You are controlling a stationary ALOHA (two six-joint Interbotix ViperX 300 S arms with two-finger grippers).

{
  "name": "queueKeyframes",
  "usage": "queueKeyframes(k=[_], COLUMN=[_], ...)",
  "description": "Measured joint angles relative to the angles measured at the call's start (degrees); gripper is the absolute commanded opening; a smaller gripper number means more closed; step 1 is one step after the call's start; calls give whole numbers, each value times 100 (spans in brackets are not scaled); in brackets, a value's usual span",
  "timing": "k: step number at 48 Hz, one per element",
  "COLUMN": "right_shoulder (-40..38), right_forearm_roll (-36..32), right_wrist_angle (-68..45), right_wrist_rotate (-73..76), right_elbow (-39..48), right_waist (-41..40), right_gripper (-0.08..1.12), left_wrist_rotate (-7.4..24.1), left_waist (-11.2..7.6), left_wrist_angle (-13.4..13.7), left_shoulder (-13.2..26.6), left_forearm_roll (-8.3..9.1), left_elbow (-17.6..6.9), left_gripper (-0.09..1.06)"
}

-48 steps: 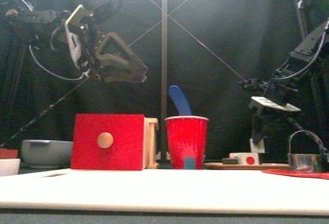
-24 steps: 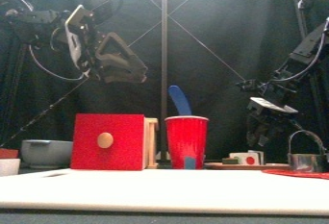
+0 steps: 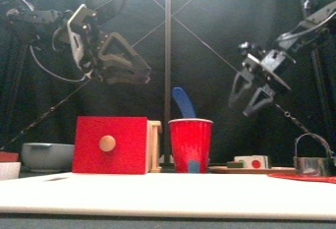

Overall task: Place sushi on board then cut the sushi with the knife then place the pieces on the plate
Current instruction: Place the 4 sushi pieces on the plate

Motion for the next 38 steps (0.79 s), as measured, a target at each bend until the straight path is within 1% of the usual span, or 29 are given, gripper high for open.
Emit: queueKeyframes(k=[5,9,11,13,17,22,25,28,31,34,36,38], right_shoulder=[-316,-431,-448,-457,-466,-527,-642,-817,-1046,-1362,-1564,-1758], right_forearm_roll=[-26,-79,-141,-255,-677,-1222,-1564,-1802,-1969,-2109,-2145,-2188], right_wrist_angle=[-308,-633,-782,-914,-1195,-1441,-1600,-1731,-1828,-1881,-1890,-1890], right_wrist_rotate=[-9,0,0,0,-9,-18,-18,-18,-18,-18,-18,-18], right_elbow=[-44,-44,-44,-44,-26,35,97,158,237,369,466,554], right_waist=[659,1195,1459,1687,2065,2408,2558,2646,2672,2672,2663,2637], right_gripper=[99,99,99,99,99,99,99,99,99,99,99,99], left_wrist_rotate=[18,26,18,18,18,9,-9,-9,18,18,18,26], left_waist=[0,0,-9,-9,-35,-97,-193,-281,-431,-554,-589,-589], left_wrist_angle=[9,-26,-53,-114,-246,-492,-729,-1002,-1318,-1573,-1723,-1811], left_shoulder=[0,0,0,0,0,9,0,0,-26,-53,-79,-114], left_forearm_roll=[-18,35,97,193,369,562,606,615,624,668,721,773], left_elbow=[-26,-88,-123,-158,-220,-255,-255,-264,-264,-264,-255,-255], left_gripper=[71,71,71,71,71,71,72,72,73,73,73,73])
